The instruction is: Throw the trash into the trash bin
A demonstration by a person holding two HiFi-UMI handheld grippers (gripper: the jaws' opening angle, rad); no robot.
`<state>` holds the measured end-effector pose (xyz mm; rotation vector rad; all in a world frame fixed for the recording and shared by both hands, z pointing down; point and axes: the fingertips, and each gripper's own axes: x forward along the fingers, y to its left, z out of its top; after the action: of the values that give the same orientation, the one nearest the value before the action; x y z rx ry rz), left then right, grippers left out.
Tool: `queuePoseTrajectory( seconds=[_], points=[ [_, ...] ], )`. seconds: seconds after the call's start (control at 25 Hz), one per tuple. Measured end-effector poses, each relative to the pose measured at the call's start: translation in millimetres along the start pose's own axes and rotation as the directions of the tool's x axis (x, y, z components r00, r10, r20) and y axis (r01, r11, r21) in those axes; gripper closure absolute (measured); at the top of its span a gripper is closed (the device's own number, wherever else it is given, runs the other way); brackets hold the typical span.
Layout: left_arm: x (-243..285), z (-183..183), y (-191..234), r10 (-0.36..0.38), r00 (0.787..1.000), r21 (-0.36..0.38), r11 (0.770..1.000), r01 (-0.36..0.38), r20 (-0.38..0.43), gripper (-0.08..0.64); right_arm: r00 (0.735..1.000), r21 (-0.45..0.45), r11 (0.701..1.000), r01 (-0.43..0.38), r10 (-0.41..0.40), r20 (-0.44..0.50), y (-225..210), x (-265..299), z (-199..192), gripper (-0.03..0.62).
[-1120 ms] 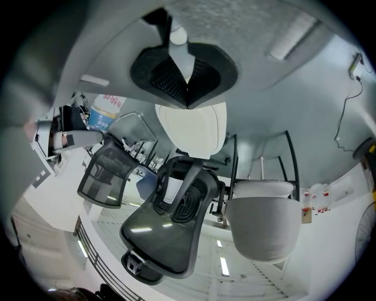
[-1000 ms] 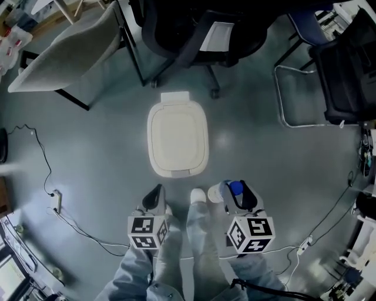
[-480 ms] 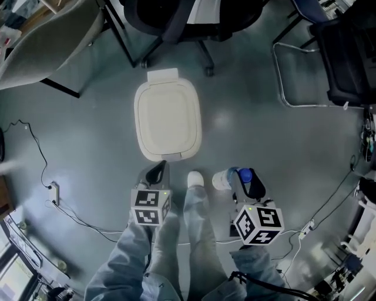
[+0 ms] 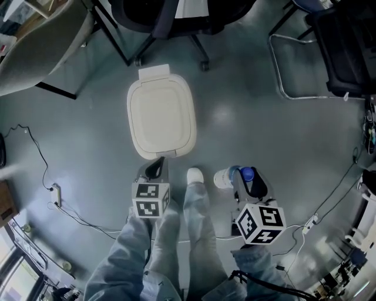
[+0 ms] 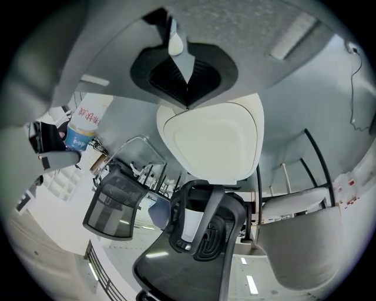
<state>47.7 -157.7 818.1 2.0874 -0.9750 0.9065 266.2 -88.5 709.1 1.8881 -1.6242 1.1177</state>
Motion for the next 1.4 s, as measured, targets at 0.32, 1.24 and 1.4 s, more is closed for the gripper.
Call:
queuePoseTrajectory(
  seconds=[0.32,1.24,1.4],
  points=[
    [7.7,-13.0,7.6,0.043,0.999,0.005,0.999,-0.043,-0.026,0.551,1.0,0.009,1.0,0.002,-0.002,-0.009,-5.9,-1.4,-5.0,0.391],
    [-10.8,-1.9,8.9,0.03,0.998,-0.045,0.999,-0.028,0.046,0.551,1.0,-0.025,1.0,-0.013,0.013,0.007,8.5,-9.7,0.7,0.391],
    [-26.5,11.8,12.2,0.035,0.996,-0.037,0.999,-0.032,0.087,0.551,1.0,-0.035,0.999,-0.016,0.016,0.022,19.9,-13.2,9.3,0.391]
  ],
)
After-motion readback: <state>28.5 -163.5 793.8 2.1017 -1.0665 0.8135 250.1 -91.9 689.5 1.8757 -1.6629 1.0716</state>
